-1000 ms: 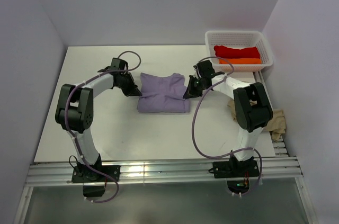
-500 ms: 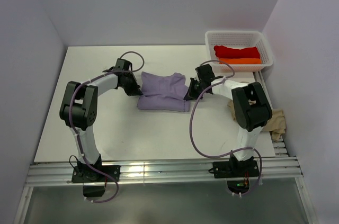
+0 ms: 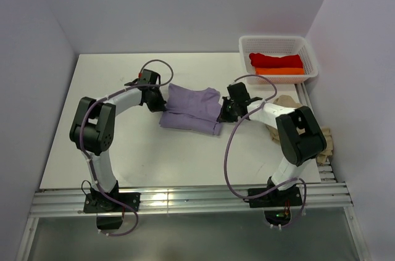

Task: Roll the t-shirts
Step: Fold the tshirt, then roll the tshirt

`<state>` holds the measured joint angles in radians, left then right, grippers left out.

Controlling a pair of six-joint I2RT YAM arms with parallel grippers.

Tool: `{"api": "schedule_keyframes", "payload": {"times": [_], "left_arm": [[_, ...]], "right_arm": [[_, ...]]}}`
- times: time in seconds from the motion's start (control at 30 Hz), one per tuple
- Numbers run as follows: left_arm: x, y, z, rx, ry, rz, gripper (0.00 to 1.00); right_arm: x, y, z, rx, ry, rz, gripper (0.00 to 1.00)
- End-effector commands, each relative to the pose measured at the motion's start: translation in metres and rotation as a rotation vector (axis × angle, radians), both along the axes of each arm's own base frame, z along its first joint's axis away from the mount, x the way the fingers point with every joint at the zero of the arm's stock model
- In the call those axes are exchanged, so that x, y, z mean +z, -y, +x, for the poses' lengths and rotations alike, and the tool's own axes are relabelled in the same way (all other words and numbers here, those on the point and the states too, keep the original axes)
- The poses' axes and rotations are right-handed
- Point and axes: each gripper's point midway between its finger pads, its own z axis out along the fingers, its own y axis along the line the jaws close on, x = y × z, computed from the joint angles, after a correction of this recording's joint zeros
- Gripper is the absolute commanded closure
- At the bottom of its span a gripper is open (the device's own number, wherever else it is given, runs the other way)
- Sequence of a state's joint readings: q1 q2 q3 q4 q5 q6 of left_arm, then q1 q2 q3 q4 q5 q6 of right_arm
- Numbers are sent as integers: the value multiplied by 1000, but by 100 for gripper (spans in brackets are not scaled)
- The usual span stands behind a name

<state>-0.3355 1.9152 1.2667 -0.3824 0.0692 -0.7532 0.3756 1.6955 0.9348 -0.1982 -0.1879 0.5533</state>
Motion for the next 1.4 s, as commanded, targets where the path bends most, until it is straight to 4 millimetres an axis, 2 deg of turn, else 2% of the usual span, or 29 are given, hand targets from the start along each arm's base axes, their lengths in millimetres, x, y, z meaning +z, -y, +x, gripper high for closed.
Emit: {"api": "schedule_keyframes", "payload": {"times": [0.0, 0.13, 0.23, 0.33, 0.37, 0.43, 0.47, 0.57, 0.63, 0.73, 0.8, 0.83, 0.9, 0.93, 0.97, 1.03, 1.1, 1.13, 1.2, 1.23, 1.37], "left_arm": [[14, -34, 8, 89, 71, 114, 100], [21, -35, 11, 91, 93, 118, 100], [28, -26, 15, 59, 114, 78, 91], [38, -17, 20, 33, 138, 41, 80], [42, -16, 23, 33, 148, 38, 73], [52, -10, 26, 11, 159, 20, 68], [55, -10, 27, 5, 161, 19, 64], [76, -8, 31, -13, 181, 13, 61], [90, -7, 33, -20, 202, -5, 60], [115, -10, 22, -19, 231, -33, 55], [116, -13, 12, -17, 222, -37, 54], [125, -15, 7, -17, 236, -49, 52], [120, -18, -7, -10, 215, -78, 51], [129, -13, -16, -25, 231, -122, 47], [117, -13, -25, -29, 216, -143, 45], [107, -11, -45, -18, 191, -189, 39], [107, -2, -52, -29, 196, -261, 35], [96, -4, -64, -24, 173, -271, 33], [95, 2, -68, -17, 184, -331, 32], [82, 1, -80, -10, 157, -344, 31], [71, 4, -89, 37, 170, -397, 31]], "right_arm": [[-8, 35, 0, -109, 8, -129, 100], [-3, 35, -1, -114, 28, -114, 100], [0, 30, -6, -96, 31, -104, 96], [0, 23, -14, -67, 28, -108, 89], [3, 19, -16, -58, 37, -100, 86], [5, 9, -25, -21, 38, -71, 68], [13, 6, -24, -18, 65, -50, 57], [23, 7, -23, -14, 103, -42, 44], [38, 10, -18, -17, 149, -51, 41], [57, 9, -16, 0, 203, -43, 38], [69, 9, -17, 26, 241, -42, 37], [73, 5, -18, 52, 261, -44, 37], [86, 0, -22, 123, 333, -67, 37], [89, -12, -27, 176, 360, -74, 37], [92, -17, -29, 230, 387, -93, 36], [100, -35, -34, 326, 428, -82, 35], [103, -50, -39, 410, 465, -111, 34], [102, -56, -39, 442, 477, -119, 34], [103, -67, -42, 518, 515, -136, 31], [100, -71, -41, 538, 523, -146, 26], [96, -78, -39, 602, 548, -230, 18]]}}
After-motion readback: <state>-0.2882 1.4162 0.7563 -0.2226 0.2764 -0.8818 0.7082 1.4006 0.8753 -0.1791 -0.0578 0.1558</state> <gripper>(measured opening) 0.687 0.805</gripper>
